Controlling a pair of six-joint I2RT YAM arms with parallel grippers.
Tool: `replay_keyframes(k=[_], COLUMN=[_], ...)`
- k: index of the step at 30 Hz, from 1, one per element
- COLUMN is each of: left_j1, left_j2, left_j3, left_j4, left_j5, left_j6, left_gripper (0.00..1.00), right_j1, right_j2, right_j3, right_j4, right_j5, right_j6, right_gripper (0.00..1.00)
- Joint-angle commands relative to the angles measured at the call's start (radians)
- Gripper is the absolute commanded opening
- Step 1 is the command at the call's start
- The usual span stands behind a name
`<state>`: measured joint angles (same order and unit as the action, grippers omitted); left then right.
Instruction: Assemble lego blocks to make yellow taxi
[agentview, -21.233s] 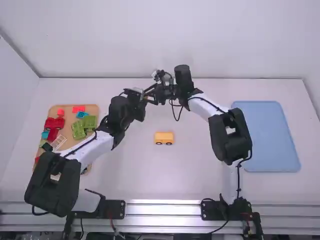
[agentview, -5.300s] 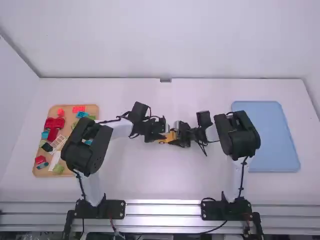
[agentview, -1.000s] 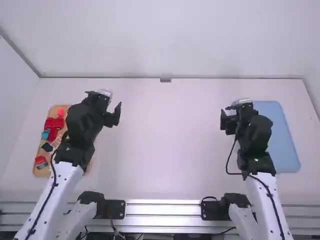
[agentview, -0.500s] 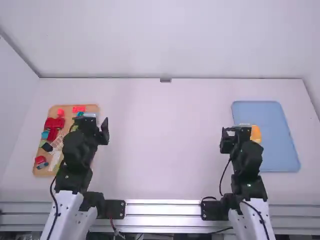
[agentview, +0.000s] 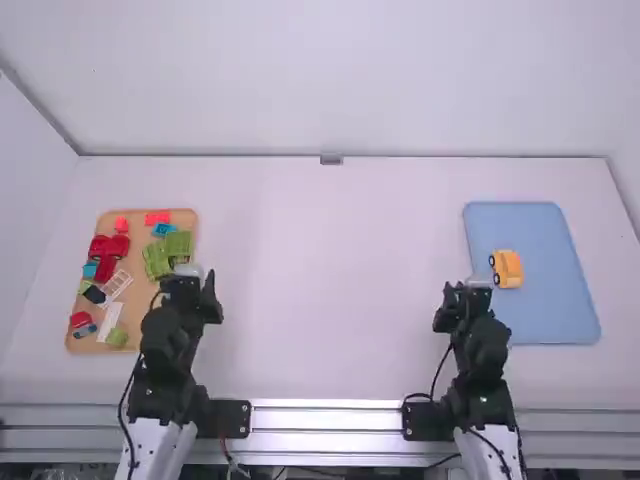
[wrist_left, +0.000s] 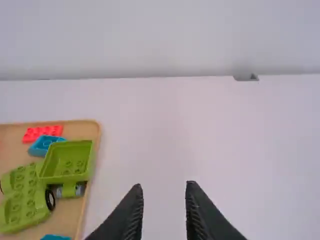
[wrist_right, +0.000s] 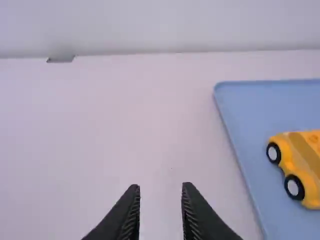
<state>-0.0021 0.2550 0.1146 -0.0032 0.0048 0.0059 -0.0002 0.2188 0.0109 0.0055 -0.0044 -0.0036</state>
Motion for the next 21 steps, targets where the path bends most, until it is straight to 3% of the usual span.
replay_keyframes(k=[1,6,15,21], left_j1=[0.002,0.002,0.002,0.002], left_j2=[-0.047,-0.128,-0.232,-0.255], left_j3=[-0.042,-0.115,-0.115,-0.115], left_j4=[0.003,0.003,0.003,0.003], left_j5=[-0.005,-0.005,-0.005,-0.005], left_j6=[-0.006,-0.006,-0.006,-0.006], left_gripper=[0.19,0.1,0.0,0.0], right_j1=[0.0,0.0,0.0,0.0], right_j2=[-0.049,-0.127,-0.219,-0.219], right_j3=[-0.011,-0.011,-0.011,-0.011], right_j4=[-0.006,-0.006,-0.006,-0.006], right_j5=[0.004,0.004,0.004,0.004], right_j6=[0.004,0.004,0.004,0.004], right_gripper=[0.18,0.1,0.0,0.0])
